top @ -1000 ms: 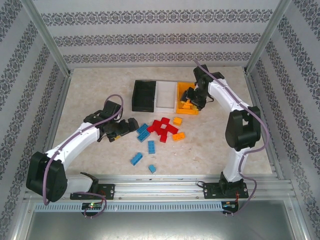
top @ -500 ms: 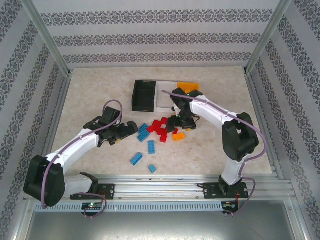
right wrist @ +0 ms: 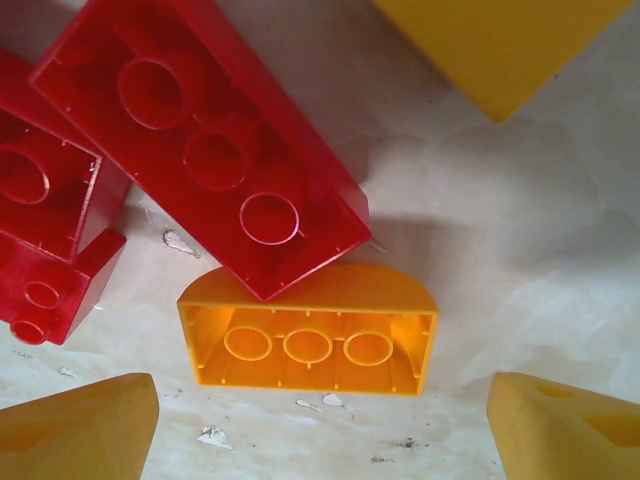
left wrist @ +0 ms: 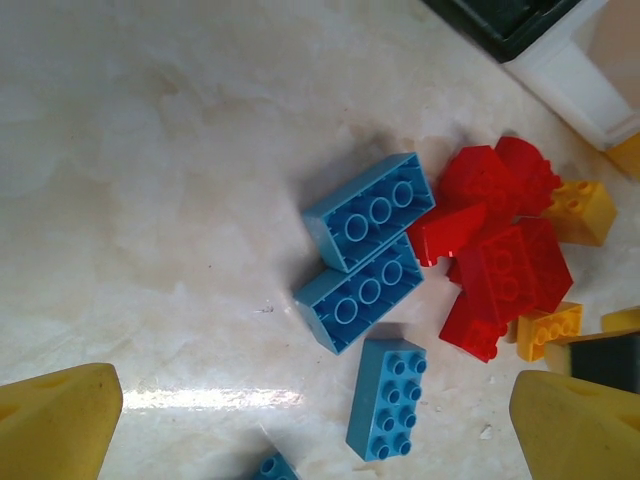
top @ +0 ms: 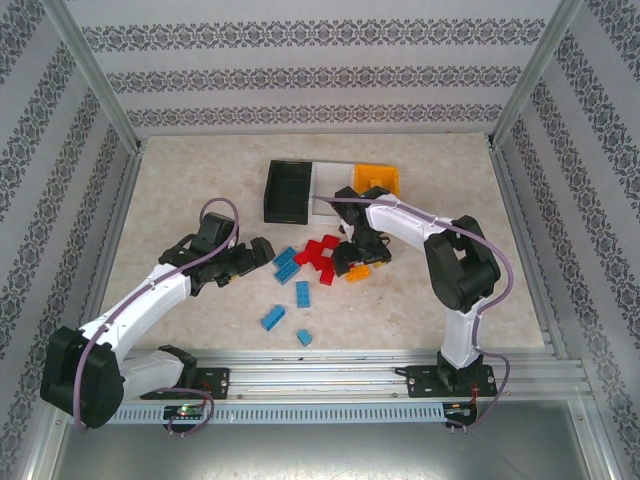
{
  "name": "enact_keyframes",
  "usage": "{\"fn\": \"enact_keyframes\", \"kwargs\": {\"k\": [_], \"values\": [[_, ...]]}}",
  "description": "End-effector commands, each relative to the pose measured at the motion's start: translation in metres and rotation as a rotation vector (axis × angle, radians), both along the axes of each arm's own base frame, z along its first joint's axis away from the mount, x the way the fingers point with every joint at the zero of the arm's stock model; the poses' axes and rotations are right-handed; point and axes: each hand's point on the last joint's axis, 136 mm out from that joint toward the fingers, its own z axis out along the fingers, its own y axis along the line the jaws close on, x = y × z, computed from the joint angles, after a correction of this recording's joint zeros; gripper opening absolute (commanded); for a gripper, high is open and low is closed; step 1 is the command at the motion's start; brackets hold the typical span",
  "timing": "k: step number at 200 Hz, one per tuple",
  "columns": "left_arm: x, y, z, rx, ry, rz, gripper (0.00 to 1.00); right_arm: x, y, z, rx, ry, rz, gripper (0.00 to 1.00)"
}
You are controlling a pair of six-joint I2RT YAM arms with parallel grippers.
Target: Sort the legos into containers by color
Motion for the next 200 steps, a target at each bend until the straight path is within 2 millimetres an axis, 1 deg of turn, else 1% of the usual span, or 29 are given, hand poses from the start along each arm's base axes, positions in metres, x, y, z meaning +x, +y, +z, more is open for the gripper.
{"fn": "enact_keyframes", "kwargs": {"k": [1, 32, 65, 82, 113, 142, 166, 200], "values": [[-0.006, 0.006, -0.001, 0.028, 0.005, 0.016, 1.00, -0.002, 0.002, -0.008, -0.016, 0.015, -0.001, 0.85], [-0.007, 0.006, -0.002, 0.033, 0.009, 0.008, 1.00, -0.003, 0.005, -0.018, -0.025, 0.033, -0.016, 0.85], [-0.008, 0.007, -0.001, 0.042, 0.010, -0.001, 1.00, -0.003, -0.001, -0.033, -0.066, 0.059, -0.030, 0.82], [-0.008, 0.008, -0.003, 0.046, 0.013, -0.002, 1.00, -0.002, -0.003, -0.036, -0.080, 0.061, -0.038, 0.77], [-0.007, 0.009, -0.003, 0.048, 0.012, -0.004, 1.00, 0.001, -0.001, -0.033, -0.079, 0.044, -0.050, 0.65], [-0.004, 0.009, -0.003, 0.045, 0.009, -0.001, 1.00, 0.003, -0.002, -0.021, -0.078, 0.032, -0.057, 0.58], [-0.002, 0.008, -0.004, 0.047, 0.008, -0.004, 1.00, 0.003, -0.003, -0.004, -0.067, 0.011, -0.063, 0.56], [0.004, 0.005, -0.004, 0.038, 0.006, -0.007, 1.00, 0.009, -0.007, 0.031, -0.011, -0.030, -0.113, 0.55]]}}
